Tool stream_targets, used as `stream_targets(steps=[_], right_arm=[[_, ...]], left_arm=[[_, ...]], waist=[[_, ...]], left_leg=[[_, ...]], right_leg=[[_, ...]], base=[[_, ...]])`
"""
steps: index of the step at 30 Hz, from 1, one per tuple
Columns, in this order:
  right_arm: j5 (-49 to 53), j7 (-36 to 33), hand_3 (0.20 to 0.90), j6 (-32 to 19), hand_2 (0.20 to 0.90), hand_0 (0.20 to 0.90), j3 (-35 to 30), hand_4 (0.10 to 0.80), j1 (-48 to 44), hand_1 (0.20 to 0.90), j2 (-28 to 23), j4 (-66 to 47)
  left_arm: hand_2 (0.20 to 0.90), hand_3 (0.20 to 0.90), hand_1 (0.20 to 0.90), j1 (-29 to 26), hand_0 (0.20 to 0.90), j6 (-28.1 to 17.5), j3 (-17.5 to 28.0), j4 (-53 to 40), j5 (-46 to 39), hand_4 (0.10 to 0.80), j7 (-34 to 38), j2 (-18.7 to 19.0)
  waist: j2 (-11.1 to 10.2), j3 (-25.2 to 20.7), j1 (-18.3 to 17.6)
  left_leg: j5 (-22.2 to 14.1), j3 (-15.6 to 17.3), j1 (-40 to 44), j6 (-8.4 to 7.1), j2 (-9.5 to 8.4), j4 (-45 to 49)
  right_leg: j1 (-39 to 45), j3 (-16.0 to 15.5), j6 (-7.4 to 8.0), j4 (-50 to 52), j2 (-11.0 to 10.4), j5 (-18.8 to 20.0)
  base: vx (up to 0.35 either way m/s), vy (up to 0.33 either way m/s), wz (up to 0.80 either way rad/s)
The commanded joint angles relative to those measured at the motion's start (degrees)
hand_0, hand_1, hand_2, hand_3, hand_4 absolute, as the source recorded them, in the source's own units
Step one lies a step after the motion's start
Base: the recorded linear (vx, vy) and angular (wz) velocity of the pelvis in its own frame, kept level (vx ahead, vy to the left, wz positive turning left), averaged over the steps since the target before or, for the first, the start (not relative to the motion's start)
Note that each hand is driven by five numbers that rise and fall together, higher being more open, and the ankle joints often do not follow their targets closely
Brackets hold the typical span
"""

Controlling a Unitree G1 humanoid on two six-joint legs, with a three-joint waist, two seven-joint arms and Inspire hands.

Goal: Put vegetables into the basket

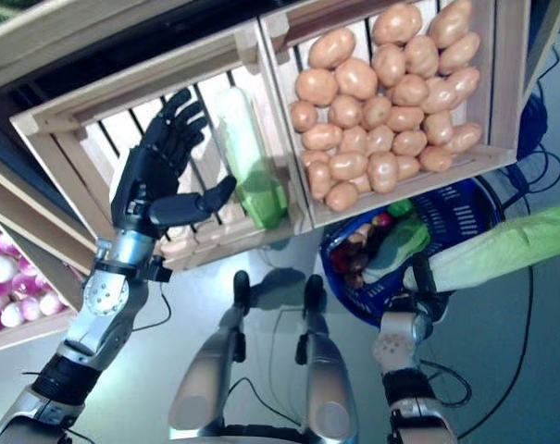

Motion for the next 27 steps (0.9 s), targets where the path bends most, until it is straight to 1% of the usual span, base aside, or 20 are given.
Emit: stream_targets(steps=[1, 2, 3, 5, 6, 7, 9, 10, 13, 14, 15, 18, 22, 24, 27], right_arm=[[4.35, 0.02, 0.300, 5.83, 0.300, 0.300, 1.19, 0.400, -4.92, 0.300, -6.53, 1.27], [4.83, 0.43, 0.300, 6.49, 0.300, 0.300, 1.27, 0.400, -6.18, 0.300, -7.10, 3.01], [4.85, 1.27, 0.300, 9.33, 0.300, 0.300, 1.27, 0.400, -8.76, 0.300, -7.98, 6.74], [6.16, 2.58, 0.300, 12.24, 0.300, 0.300, 1.23, 0.400, -12.21, 0.300, -9.12, 11.58], [7.28, 4.21, 0.300, 15.13, 0.300, 0.300, 1.07, 0.400, -14.31, 0.300, -9.34, 14.57], [8.32, 4.02, 0.300, 16.30, 0.300, 0.300, 1.19, 0.400, -15.34, 0.300, -9.79, 15.99], [10.57, 5.59, 0.300, 17.70, 0.300, 0.300, 0.91, 0.400, -16.79, 0.300, -10.04, 18.31], [13.10, 5.83, 0.300, 17.71, 0.300, 0.300, 0.66, 0.400, -17.57, 0.300, -10.67, 19.77], [17.66, 6.39, 0.300, 18.24, 0.300, 0.300, -1.24, 0.400, -18.42, 0.300, -11.02, 21.95], [19.41, 5.80, 0.300, 18.09, 0.300, 0.300, -2.06, 0.400, -18.76, 0.300, -11.05, 22.92], [20.70, 5.22, 0.300, 18.00, 0.300, 0.300, -2.84, 0.400, -19.24, 0.300, -11.05, 23.50], [22.86, 2.65, 0.300, 17.02, 0.300, 0.300, -4.60, 0.400, -20.14, 0.300, -11.52, 24.39], [26.44, 0.19, 0.300, 14.71, 0.300, 0.300, -6.44, 0.400, -20.40, 0.300, -11.97, 24.61], [29.23, -1.14, 0.300, 11.83, 0.300, 0.300, -7.61, 0.400, -19.88, 0.300, -11.86, 24.36], [32.62, -2.31, 0.300, 9.26, 0.300, 0.300, -8.92, 0.400, -19.00, 0.300, -12.06, 23.31]], left_arm=[[0.900, 0.900, 0.900, -4.74, 0.900, -6.97, 0.84, -5.10, 2.51, 0.800, 0.02, -0.74], [0.900, 0.900, 0.900, -5.28, 0.900, -7.17, 0.68, -4.97, 2.75, 0.800, -0.28, -0.85], [0.900, 0.900, 0.900, -6.28, 0.900, -7.44, 0.17, -4.84, 4.03, 0.800, -0.49, -0.93], [0.900, 0.900, 0.900, -7.31, 0.900, -7.42, -0.48, -4.58, 3.32, 0.800, -0.87, -1.22], [0.900, 0.900, 0.900, -8.05, 0.900, -7.45, -0.69, -4.08, 3.58, 0.800, -0.89, -1.33], [0.900, 0.900, 0.900, -8.47, 0.900, -7.59, -0.75, -3.75, 3.52, 0.800, -0.92, -1.22], [0.900, 0.900, 0.900, -9.50, 0.900, -7.59, -0.95, -3.44, 4.30, 0.800, -0.13, -1.08], [0.900, 0.900, 0.900, -9.75, 0.900, -7.81, -0.81, -3.29, 4.27, 0.800, -0.03, -0.93], [0.900, 0.900, 0.900, -9.72, 0.900, -8.61, -0.57, -3.00, 4.64, 0.800, 0.09, -0.79], [0.900, 0.900, 0.900, -9.72, 0.900, -8.58, -0.69, -2.82, 5.17, 0.800, 0.38, -0.74], [0.900, 0.900, 0.900, -9.93, 0.900, -8.48, -0.74, -2.56, 5.77, 0.800, 0.85, -0.77], [0.900, 0.900, 0.900, -10.17, 0.900, -8.43, -0.68, -1.70, 5.78, 0.800, 2.15, -0.66], [0.900, 0.900, 0.900, -10.27, 0.900, -8.86, -0.37, -1.62, 6.34, 0.800, 3.00, 0.03], [0.900, 0.900, 0.900, -10.06, 0.900, -8.96, -0.36, -1.35, 7.35, 0.800, 4.13, 0.43], [0.900, 0.900, 0.900, -10.18, 0.900, -9.47, -0.03, -1.19, 9.49, 0.800, 4.58, 1.37]], waist=[[-1.75, 0.65, 0.88], [-1.72, 0.65, 1.07], [-1.66, 0.65, 1.54], [-1.46, 0.65, 2.05], [-1.26, 0.65, 2.39], [-1.25, 0.65, 2.53], [-1.21, 0.65, 2.73], [-1.12, 0.65, 2.94], [-0.62, 0.65, 3.00], [-0.34, 0.65, 3.03], [-0.09, 0.65, 2.99], [0.61, 0.65, 2.90], [1.27, 0.65, 2.71], [1.51, 0.65, 2.49], [1.65, 0.65, 2.16]], left_leg=[[-1.92, -2.33, -7.31, -0.19, -4.97, 5.53], [-1.93, -2.41, -8.06, -0.19, -5.12, 5.87], [-1.92, -2.59, -9.44, -0.03, -5.59, 6.48], [-1.94, -2.58, -11.15, 0.23, -6.03, 7.34], [-2.05, -2.58, -12.02, 0.40, -6.24, 7.87], [-2.06, -2.53, -12.61, 0.46, -6.33, 8.20], [-2.05, -2.54, -13.51, 0.57, -6.46, 8.67], [-2.60, -2.67, -13.63, 0.62, -6.69, 9.13], [-2.43, -2.83, -15.03, 0.73, -7.00, 9.97], [-2.98, -2.90, -15.23, 0.78, -7.11, 10.52], [-2.53, -2.94, -15.96, 0.86, -7.23, 10.74], [-2.89, -2.80, -16.69, 0.99, -7.42, 11.62], [-2.94, -2.47, -17.21, 1.07, -7.60, 11.98], [-3.65, -2.36, -17.05, 1.04, -7.67, 12.44], [-3.17, -2.11, -17.59, 1.11, -7.84, 12.55]], right_leg=[[-3.71, 0.48, 0.98, 5.38, -3.17, -0.18], [-4.41, 0.44, 1.00, 5.60, -3.26, -0.16], [-5.92, 0.28, 1.00, 6.21, -3.34, -0.03], [-8.00, 0.28, 0.97, 7.20, -3.35, 0.14], [-9.30, 0.40, 1.02, 8.15, -3.33, -0.01], [-10.10, 0.52, 1.01, 8.54, -3.39, 0.03], [-11.31, 0.75, 1.15, 9.23, -3.46, 0.10], [-11.68, 0.91, 1.27, 9.73, -3.46, -0.34], [-13.39, 1.13, 1.26, 10.59, -3.45, -0.11], [-13.79, 1.30, 1.32, 11.23, -3.43, -0.56], [-14.57, 1.35, 1.27, 11.38, -3.45, -0.08], [-15.59, 1.60, 1.28, 12.42, -3.44, -0.38], [-16.36, 1.67, 1.33, 12.75, -3.55, -0.22], [-16.41, 1.94, 1.48, 13.23, -3.41, -0.70], [-16.90, 2.00, 1.37, 13.03, -3.35, -0.12]], base=[[-0.071, -0.057, 0.17], [-0.080, -0.073, 0.16], [-0.062, -0.043, 0.11], [-0.059, -0.022, 0.10], [-0.045, -0.011, 0.20], [-0.038, -0.011, 0.23], [-0.009, -0.006, 0.17], [-0.009, 0.003, 0.09], [-0.018, 0.017, 0.04], [-0.019, 0.028, 0.06], [-0.016, 0.030, 0.07], [-0.017, 0.035, 0.03], [0.000, 0.000, 0.00], [0.000, 0.000, 0.00], [-0.008, 0.015, -0.04]])
